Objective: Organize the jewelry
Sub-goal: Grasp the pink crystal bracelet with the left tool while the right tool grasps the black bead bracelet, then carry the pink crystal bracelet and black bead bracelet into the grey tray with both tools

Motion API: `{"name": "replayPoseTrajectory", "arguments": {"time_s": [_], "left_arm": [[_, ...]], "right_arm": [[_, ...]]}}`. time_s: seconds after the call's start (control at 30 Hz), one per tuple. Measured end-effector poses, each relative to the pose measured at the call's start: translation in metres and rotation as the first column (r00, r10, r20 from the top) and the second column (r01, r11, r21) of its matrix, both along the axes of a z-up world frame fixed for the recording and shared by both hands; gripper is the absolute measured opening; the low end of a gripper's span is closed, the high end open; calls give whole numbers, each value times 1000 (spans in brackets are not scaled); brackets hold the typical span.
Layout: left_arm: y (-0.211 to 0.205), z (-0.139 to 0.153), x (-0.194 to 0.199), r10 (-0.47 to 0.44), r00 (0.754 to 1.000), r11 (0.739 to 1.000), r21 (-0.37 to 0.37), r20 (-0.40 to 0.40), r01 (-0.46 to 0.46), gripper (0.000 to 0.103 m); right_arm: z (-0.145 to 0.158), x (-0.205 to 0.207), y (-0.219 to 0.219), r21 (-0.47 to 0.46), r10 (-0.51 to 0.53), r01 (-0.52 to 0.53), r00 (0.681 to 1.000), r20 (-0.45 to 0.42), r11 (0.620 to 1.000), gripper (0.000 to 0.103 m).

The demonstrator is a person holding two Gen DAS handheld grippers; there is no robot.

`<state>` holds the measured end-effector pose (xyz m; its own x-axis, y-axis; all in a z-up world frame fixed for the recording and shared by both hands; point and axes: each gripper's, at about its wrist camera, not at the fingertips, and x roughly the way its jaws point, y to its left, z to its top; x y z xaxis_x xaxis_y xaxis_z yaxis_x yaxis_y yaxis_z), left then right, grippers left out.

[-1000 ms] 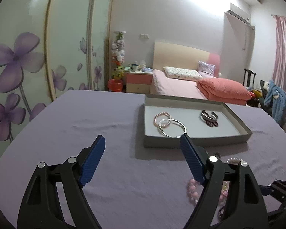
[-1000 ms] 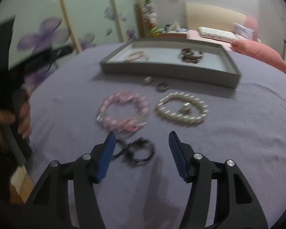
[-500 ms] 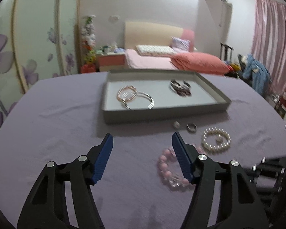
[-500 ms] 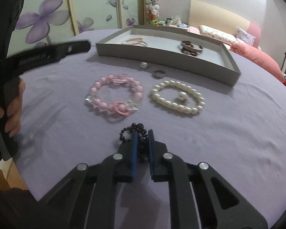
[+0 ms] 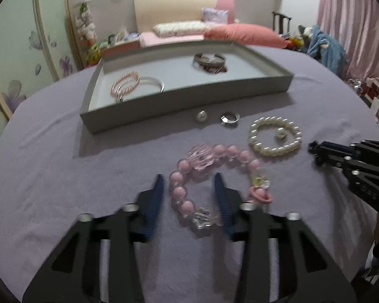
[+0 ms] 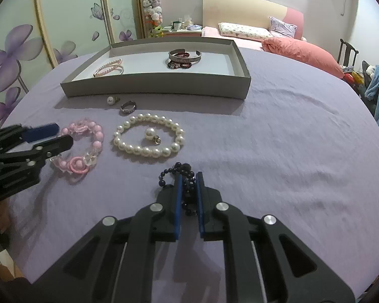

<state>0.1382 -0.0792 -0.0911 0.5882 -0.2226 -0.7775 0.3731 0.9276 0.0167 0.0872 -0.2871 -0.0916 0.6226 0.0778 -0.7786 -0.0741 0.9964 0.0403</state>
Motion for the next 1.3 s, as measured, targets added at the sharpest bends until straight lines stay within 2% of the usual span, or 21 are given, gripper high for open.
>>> {"name": "replayPoseTrajectory", "arguments": {"time_s": [0.07, 0.17, 0.3, 0.43, 0.87, 0.93, 1.0, 1.13, 1.3], "left_arm": [[6, 0, 3, 40, 999, 999, 15, 10, -40, 23], [19, 1, 6, 92, 996, 995, 28, 13, -92, 17], [45, 1, 13, 187, 982, 981, 44, 17, -187, 16], [54, 3, 10, 185, 983, 983, 22, 11, -185, 17], [54, 3, 11, 166, 986, 986, 19, 8, -166, 24], [53, 3, 11, 166, 986, 986, 19, 8, -166, 24], [54, 4, 11, 173, 985, 985, 17, 9, -174, 14], [61, 5, 11, 186, 982, 982, -23, 0, -186, 14], [68, 12, 0, 195, 980, 979, -71, 34, -192, 14]], "right_arm": [[1, 0, 0, 4, -2, 2, 1000, 1, 1000, 11], [1, 1, 1, 8, -3, 3, 1000, 2, 1000, 11], [0, 3, 1, 14, -5, 5, 1000, 5, 1000, 11], [0, 3, 1, 16, -6, 6, 1000, 8, 1000, 12], [-1, 4, 1, 22, -17, 17, 1000, 13, 1000, 16], [-1, 4, 1, 20, -19, 18, 1000, 14, 1000, 16], [-1, 2, -1, 28, -25, 25, 1000, 16, 999, 12], [3, 0, -7, 77, -46, 44, 999, 28, 996, 11], [22, -5, -10, 114, -67, 55, 993, 99, 992, 11]]}}
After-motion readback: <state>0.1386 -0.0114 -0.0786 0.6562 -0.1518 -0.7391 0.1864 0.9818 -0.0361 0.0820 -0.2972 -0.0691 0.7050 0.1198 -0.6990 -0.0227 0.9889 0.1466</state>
